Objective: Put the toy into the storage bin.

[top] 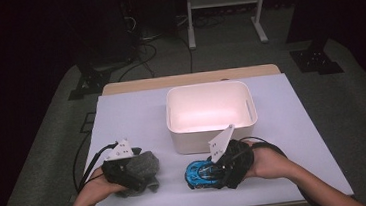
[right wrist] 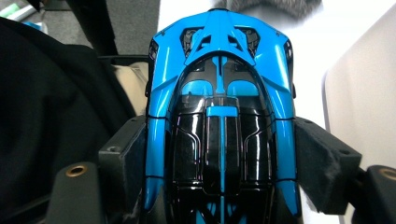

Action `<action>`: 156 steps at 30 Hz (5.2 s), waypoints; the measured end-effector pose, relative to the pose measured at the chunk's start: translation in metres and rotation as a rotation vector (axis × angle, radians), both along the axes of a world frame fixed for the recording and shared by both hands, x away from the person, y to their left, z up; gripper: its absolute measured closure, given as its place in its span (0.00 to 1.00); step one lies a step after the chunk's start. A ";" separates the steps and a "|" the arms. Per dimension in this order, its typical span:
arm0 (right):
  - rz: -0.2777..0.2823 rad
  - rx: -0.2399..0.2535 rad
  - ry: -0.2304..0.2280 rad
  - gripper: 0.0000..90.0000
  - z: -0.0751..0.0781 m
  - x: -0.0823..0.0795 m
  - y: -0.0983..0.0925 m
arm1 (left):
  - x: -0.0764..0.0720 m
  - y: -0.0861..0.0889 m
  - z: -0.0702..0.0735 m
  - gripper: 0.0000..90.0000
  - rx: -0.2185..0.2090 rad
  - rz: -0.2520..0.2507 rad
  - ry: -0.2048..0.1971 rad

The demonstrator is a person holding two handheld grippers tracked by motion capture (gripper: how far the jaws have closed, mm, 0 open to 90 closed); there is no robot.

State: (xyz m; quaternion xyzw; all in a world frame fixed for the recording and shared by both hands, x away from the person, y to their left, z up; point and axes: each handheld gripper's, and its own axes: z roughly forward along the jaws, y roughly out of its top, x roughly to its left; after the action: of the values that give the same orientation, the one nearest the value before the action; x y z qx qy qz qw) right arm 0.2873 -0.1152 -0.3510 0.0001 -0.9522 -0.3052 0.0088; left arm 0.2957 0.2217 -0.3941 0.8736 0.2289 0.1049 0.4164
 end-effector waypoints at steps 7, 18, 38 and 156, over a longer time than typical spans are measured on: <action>0.020 -0.015 -0.017 0.28 0.027 -0.002 0.003 | 0.002 0.002 0.000 0.03 -0.010 0.006 0.003; 0.035 -0.010 -0.030 0.28 0.065 0.003 0.003 | 0.003 0.005 0.002 0.03 -0.019 0.011 0.002; -0.017 -0.004 -0.055 0.28 0.129 0.051 -0.002 | 0.001 0.009 -0.001 0.03 -0.019 0.021 0.013; -0.083 -0.198 0.142 0.28 0.003 0.175 0.027 | -0.003 0.016 -0.005 0.03 -0.007 0.039 0.000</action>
State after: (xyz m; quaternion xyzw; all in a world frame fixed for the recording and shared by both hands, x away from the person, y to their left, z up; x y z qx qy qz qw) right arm 0.4626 -0.0882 -0.3475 -0.0620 -0.9739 -0.2090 0.0637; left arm 0.2928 0.2381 -0.3991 0.8676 0.2461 0.1120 0.4174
